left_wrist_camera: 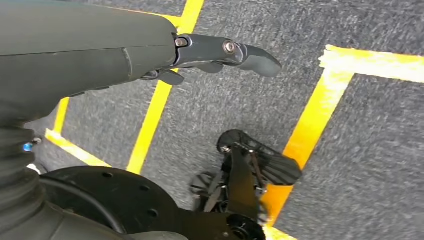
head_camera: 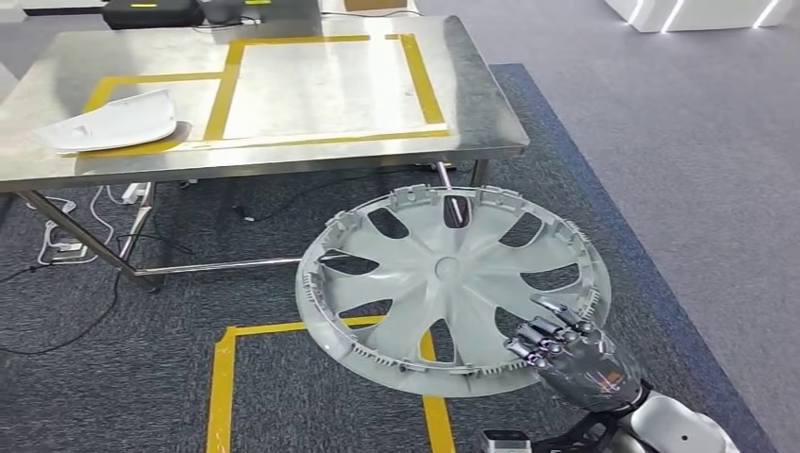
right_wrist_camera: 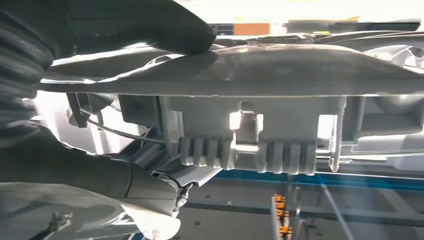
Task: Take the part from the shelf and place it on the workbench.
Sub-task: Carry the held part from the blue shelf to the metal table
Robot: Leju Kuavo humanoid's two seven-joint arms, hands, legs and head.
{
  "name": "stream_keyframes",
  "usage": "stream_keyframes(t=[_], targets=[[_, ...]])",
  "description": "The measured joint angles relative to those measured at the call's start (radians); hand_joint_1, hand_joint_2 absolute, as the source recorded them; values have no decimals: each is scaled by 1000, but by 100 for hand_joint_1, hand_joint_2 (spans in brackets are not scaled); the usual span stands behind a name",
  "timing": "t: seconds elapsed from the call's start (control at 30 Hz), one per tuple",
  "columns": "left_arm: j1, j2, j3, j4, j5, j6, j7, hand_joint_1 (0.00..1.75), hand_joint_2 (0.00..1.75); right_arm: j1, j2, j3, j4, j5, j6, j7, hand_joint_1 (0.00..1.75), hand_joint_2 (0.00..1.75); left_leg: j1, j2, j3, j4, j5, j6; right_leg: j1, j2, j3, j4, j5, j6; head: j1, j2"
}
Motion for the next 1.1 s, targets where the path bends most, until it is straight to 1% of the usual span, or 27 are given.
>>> stream_keyframes(t=[0.03,0.07,0.1,0.17,0.23,0.27,0.3,0.33,0.37,0.4,0.43,0.47,0.5,0.53,0.57,0.67,0.73,0.77,0.83,0.87,0.9,0.93,0.97,1.0,1.03,1.07,1.1], targets=[[-1,-1,0,0,-1,0,0,0,175,0,0,0,0,0,0,0,175,175,0,-9,4,3,-6,-4,-1,17,23,-56,27,-4,-1,0],[-2,-2,0,0,-1,0,0,0,175,0,0,0,0,1,0,1,175,175,1,-16,4,5,-11,-8,0,32,38,-88,36,-7,-2,0],[-2,-3,0,0,-1,0,0,0,175,0,0,0,0,1,0,2,175,175,3,-24,2,5,-13,-13,1,40,46,-96,31,-11,-2,0],[-2,-4,0,0,-1,0,0,0,175,-1,0,0,0,1,0,3,175,175,6,-34,2,3,-17,-23,2,29,53,-103,28,-20,-1,0],[-2,-4,0,0,-2,0,0,0,175,0,0,-1,0,2,0,5,175,175,5,-6,-10,35,-35,-36,-3,10,66,-113,24,-31,-2,0],[-3,-3,0,0,-2,0,0,0,175,0,0,-1,0,2,0,6,175,175,5,17,-33,80,-55,-43,-5,-1,74,-117,21,-36,-3,0],[-4,-3,0,0,-3,0,0,0,175,1,-1,-2,0,2,0,6,175,175,7,37,-66,142,-80,-50,-5,-11,80,-118,15,-39,-5,0],[-4,-3,0,0,-4,0,0,0,175,1,-1,-2,0,2,0,7,175,175,11,47,-105,209,-102,-54,-5,-20,86,-118,10,-40,-5,0],[-3,-3,0,0,-4,0,0,0,175,1,-1,-2,0,1,0,7,175,175,14,51,-137,259,-112,-58,-5,-27,93,-118,4,-39,-6,0],[-2,-3,0,0,-4,0,0,0,175,1,-1,-2,0,-1,0,6,175,175,17,52,-154,278,-102,-61,-6,-32,101,-118,-3,-37,-5,0],[0,-3,0,0,-4,0,0,0,175,1,-1,-2,0,-4,0,5,175,175,20,53,-154,261,-73,-63,-7,-36,110,-118,-9,-35,-6,0],[1,-2,0,0,-5,-1,0,0,175,1,-1,-2,0,-8,0,3,175,175,22,54,-138,209,-28,-63,-8,-39,121,-118,-16,-32,-6,0],[2,-1,0,0,-6,-2,0,0,175,1,-1,-2,0,-12,0,1,175,175,23,57,-114,145,14,-63,-9,-42,126,-119,-22,-28,-6,0],[1,-1,0,0,-7,-2,0,0,175,1,0,-2,0,-16,0,-2,175,175,22,60,-89,86,39,-61,-8,-44,132,-119,-29,-21,-6,0],[0,0,0,0,-8,-3,0,0,175,2,0,-2,0,-18,0,-3,175,175,20,62,-72,45,49,-57,-7,-45,136,-120,-34,-15,-6,0],[-1,0,0,0,-11,-3,1,0,175,6,0,-2,-4,-15,0,-4,175,175,15,63,-60,19,33,-38,-5,-48,143,-129,-41,6,-5,0],[2,-1,0,0,-14,-2,1,0,175,13,0,-3,-8,-11,0,-3,175,175,17,61,-51,11,29,-23,-7,-44,138,-109,-58,14,0,0],[2,-2,0,0,-15,-3,0,0,175,16,0,-3,-9,-10,0,-3,175,175,17,60,-46,8,27,-16,-6,-39,118,-68,-77,16,3,0],[0,-4,0,0,-17,-3,0,0,175,22,0,-5,-11,-9,0,-3,175,175,13,60,-40,7,20,-5,-4,-30,33,70,-131,15,6,0],[0,-5,0,0,-17,-3,0,0,175,26,0,-6,-11,-9,0,-3,175,175,10,59,-37,7,16,-1,-2,-28,-11,133,-146,13,7,0],[1,-5,0,0,-17,-3,0,0,175,31,0,-7,-12,-9,0,-3,175,175,7,57,-32,7,11,2,-1,-27,-41,167,-144,11,7,0],[1,-5,0,0,-16,-3,0,0,175,34,0,-7,-11,-9,0,-3,175,175,3,55,-25,7,6,3,1,-27,-51,162,-119,8,8,0],[2,-5,0,0,-15,-4,0,0,175,37,0,-8,-11,-9,0,-3,175,175,1,52,-16,7,0,4,3,-26,-41,116,-75,2,8,0],[3,-5,0,0,-14,-5,0,0,175,38,0,-8,-11,-9,0,-3,175,175,-2,51,-7,7,-7,3,6,-25,-19,47,-27,-6,8,0],[2,-5,0,0,-14,-6,0,0,175,38,0,-8,-11,-9,0,-3,175,175,-5,49,0,8,-14,1,9,-25,10,-18,6,-14,8,0],[1,-5,0,1,-14,-8,0,0,175,38,0,-8,-12,-9,0,-3,175,175,-7,48,5,9,-20,-2,12,-25,33,-65,25,-20,7,0],[0,-5,0,1,-13,-9,1,0,175,38,0,-8,-13,-9,0,-3,175,175,-8,47,8,8,-25,-6,15,-24,47,-90,28,-24,6,0]])
